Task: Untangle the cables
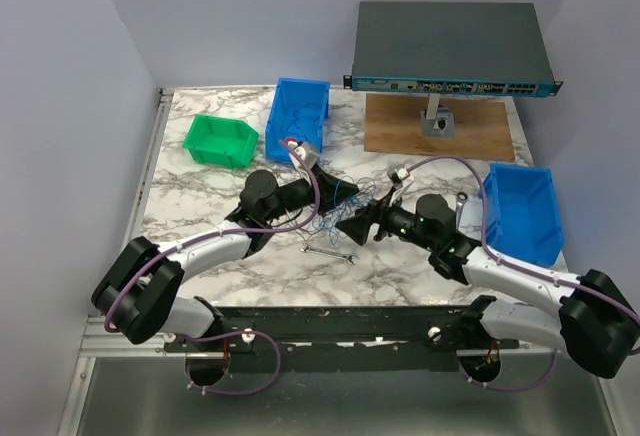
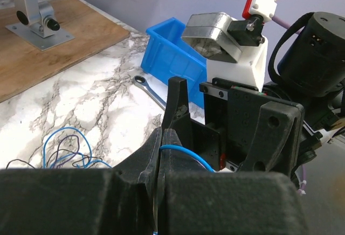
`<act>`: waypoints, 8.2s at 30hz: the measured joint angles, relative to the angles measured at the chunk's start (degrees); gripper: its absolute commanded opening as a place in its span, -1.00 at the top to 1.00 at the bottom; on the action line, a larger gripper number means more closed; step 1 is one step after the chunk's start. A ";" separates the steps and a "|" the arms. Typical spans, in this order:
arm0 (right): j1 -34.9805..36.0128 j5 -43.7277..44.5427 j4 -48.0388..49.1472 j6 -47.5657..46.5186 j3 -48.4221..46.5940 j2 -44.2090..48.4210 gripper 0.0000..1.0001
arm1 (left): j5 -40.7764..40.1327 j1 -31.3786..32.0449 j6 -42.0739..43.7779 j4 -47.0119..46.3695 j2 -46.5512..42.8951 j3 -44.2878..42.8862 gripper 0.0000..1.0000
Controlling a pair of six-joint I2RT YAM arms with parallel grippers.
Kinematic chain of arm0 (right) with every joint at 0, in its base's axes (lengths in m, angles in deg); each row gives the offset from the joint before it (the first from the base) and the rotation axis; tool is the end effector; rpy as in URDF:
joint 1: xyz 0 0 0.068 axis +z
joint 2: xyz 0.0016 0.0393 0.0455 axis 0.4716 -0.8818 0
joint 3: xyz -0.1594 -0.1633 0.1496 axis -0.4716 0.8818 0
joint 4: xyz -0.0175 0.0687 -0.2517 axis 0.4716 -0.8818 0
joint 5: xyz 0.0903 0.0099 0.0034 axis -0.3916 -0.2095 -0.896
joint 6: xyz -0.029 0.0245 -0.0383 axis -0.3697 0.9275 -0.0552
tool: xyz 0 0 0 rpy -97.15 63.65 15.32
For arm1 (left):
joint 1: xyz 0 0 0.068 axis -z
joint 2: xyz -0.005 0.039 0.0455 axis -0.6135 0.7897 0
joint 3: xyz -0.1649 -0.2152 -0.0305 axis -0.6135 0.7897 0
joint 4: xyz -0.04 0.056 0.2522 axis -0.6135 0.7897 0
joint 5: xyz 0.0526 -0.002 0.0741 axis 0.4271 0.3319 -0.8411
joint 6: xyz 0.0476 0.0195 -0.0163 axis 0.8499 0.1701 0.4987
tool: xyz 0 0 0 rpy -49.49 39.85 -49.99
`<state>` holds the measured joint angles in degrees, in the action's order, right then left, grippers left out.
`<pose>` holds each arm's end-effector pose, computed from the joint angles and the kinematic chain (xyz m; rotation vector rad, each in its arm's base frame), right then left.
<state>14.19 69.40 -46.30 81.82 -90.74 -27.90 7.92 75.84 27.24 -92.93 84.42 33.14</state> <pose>0.1692 0.1653 0.2291 -0.3933 1.8330 1.0990 0.2173 -0.1929 0.2672 0.5981 1.4788 -1.3163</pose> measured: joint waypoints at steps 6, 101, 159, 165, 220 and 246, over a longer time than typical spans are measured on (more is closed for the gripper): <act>0.00 -1.97 5.68 -0.04 -0.02 -4.28 -0.54 | 0.02 0.00 -0.11 0.00 0.00 0.00 1.00; 0.85 20.72 -14.97 8.28 -0.55 14.86 0.99 | -6.32 -0.44 -0.70 6.21 -2.97 0.68 -0.74; -54.66 47.58 -52.92 28.28 -23.45 -23.76 -0.55 | -6.86 -0.92 -0.98 5.03 -3.39 2.86 -0.68; -54.69 46.66 -56.98 27.45 -25.77 -17.64 -0.74 | -6.84 -0.92 -0.98 5.05 -3.39 2.86 -0.68; -13.03 21.90 11.06 -2.23 -2.27 -20.96 0.80 | -6.01 -7.58 -4.87 46.36 27.17 -25.42 1.00; -12.79 73.24 -11.34 33.62 1.07 -7.21 0.99 | -26.01 -14.58 -14.64 27.30 -0.83 2.60 1.00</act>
<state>1.40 142.65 -57.64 115.44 -89.66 -35.11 -18.09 61.27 12.59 -65.63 83.59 35.74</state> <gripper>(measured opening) 0.049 0.014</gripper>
